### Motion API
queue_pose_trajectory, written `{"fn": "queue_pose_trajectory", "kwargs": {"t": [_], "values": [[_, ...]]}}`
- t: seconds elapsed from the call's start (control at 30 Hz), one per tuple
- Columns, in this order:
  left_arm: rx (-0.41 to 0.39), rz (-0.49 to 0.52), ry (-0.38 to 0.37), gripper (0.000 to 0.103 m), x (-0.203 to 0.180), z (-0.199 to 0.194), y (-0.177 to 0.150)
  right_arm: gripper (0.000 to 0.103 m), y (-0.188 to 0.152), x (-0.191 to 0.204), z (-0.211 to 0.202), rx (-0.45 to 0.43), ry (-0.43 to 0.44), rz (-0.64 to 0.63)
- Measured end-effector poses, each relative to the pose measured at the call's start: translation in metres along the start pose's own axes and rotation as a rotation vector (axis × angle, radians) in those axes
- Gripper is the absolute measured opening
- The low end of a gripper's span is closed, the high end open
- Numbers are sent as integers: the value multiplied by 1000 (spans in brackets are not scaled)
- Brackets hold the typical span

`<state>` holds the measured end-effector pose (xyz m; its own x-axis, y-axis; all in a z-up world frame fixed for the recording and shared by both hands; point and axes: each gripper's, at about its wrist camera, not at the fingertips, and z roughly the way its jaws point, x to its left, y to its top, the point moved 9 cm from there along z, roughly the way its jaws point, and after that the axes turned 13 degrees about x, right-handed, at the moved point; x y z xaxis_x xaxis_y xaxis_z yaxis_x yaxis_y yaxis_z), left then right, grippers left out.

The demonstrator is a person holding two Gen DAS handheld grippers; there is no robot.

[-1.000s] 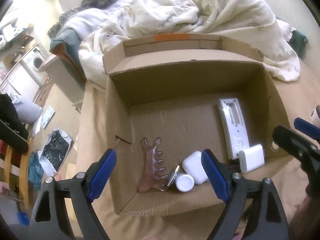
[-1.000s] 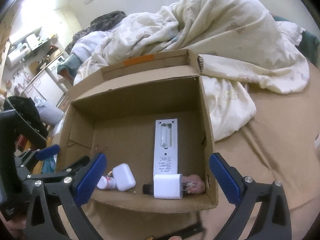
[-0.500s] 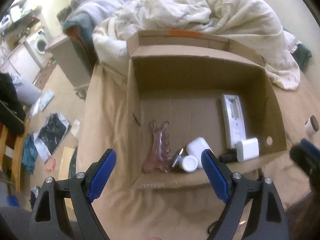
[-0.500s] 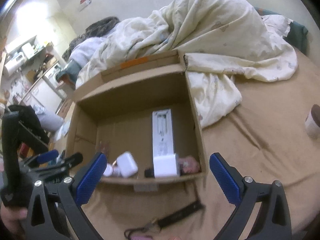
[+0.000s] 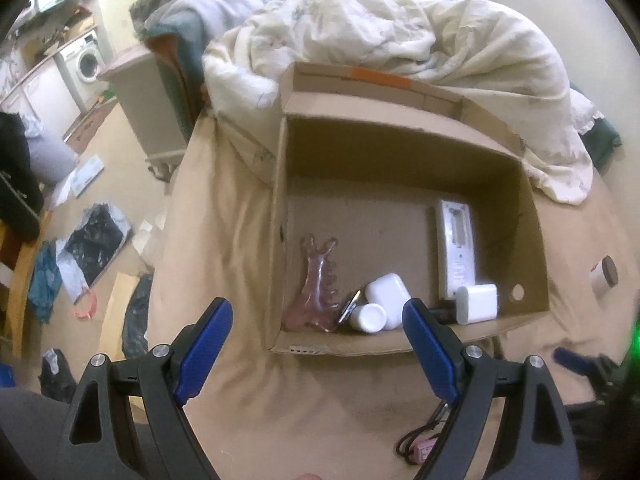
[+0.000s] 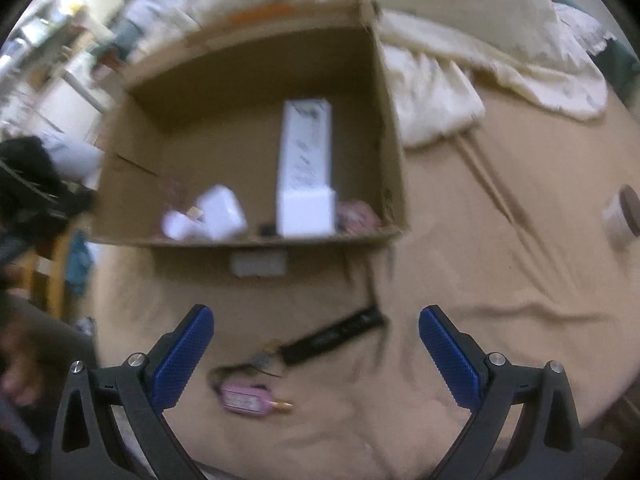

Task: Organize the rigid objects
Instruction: 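Withdraw both open grippers from the box, then grasp the black flashlight on the bed with the right gripper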

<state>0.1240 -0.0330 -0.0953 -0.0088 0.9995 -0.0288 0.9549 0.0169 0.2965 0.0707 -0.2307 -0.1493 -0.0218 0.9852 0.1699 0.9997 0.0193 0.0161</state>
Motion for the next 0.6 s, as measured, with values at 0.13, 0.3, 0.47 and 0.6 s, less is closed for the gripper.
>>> {"fn": "queue_pose_trajectory", "kwargs": {"t": [0.13,0.3,0.47,0.6], "values": [[-9,41,-4,85,-11,-6,-1,103,-6,9,36,152,-45,-93],[3,65,-20,85,-17,-7,-4,103,-13,17,73,336,-192,-316],[5,57,-40,86,-18,-9,-1,103,-15,13,101,403,-243,-342],[21,60,-47,86,-20,-6,-2,103,-17,13,106,404,-242,-344]]}}
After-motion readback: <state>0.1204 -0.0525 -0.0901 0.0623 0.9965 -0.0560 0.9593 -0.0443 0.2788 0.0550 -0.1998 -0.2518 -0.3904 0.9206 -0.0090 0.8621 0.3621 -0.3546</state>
